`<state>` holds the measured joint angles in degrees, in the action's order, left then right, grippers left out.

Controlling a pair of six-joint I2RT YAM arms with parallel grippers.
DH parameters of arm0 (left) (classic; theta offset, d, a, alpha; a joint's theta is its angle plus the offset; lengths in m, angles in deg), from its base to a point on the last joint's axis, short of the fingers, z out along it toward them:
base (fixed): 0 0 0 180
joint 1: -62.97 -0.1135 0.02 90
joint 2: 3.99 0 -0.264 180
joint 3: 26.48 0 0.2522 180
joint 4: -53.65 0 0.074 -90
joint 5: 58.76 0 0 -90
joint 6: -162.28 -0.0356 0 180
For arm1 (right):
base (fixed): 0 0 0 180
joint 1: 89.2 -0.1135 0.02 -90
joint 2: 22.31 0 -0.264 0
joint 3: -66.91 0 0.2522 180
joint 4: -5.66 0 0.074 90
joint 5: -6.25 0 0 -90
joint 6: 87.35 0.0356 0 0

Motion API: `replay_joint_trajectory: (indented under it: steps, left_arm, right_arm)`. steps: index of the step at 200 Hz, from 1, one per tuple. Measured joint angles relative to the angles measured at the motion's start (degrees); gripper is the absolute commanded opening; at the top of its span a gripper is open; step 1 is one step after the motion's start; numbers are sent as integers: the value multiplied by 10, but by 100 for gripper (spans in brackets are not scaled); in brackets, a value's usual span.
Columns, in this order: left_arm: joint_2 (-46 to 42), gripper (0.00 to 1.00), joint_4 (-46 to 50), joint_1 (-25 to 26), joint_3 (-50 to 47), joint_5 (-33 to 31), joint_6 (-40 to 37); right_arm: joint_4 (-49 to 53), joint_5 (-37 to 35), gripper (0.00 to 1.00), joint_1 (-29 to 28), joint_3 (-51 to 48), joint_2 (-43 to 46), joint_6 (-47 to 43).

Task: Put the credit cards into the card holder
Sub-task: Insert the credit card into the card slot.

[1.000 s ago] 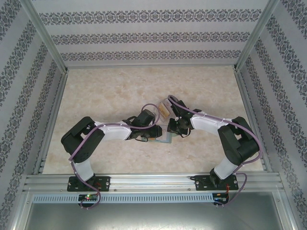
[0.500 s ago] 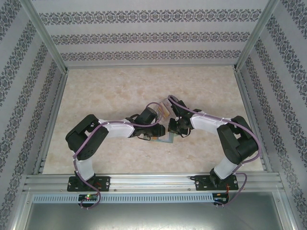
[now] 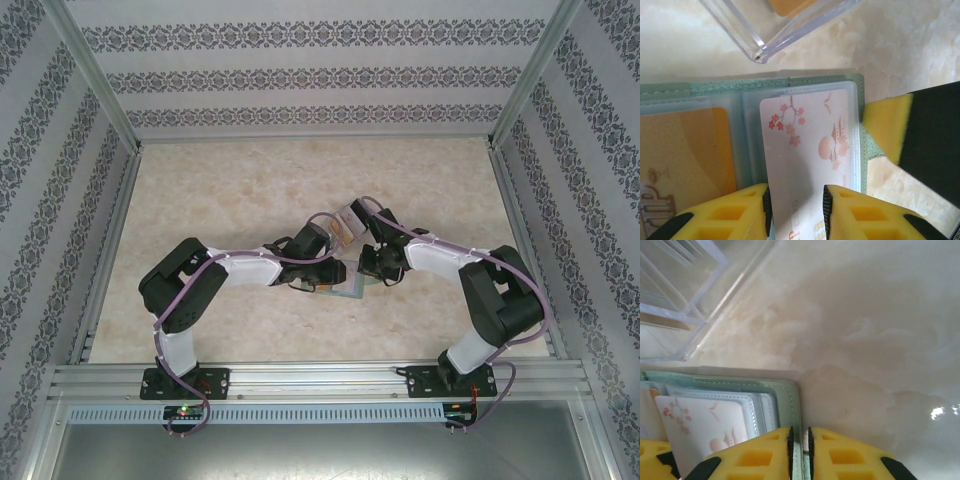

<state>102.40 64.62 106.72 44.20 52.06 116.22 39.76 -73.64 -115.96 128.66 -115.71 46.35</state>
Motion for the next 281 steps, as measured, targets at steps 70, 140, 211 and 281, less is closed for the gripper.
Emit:
replay_joint_trajectory:
  steps: [70,140,211,281]
  left_arm:
    - [21,36,68,7,52,-5,-24]
    - [18,49,22,8,32,7,13]
    - [-39,61,45,12,12,-41,17]
    - [-68,66,108,-41,64,-87,21]
  right_arm:
    - [-6,13,15,4,3,-9,1]
    - [-6,13,20,4,3,-6,1]
    - [0,24,30,59,7,64,-22]
    - [43,20,45,109,138,56,-141]
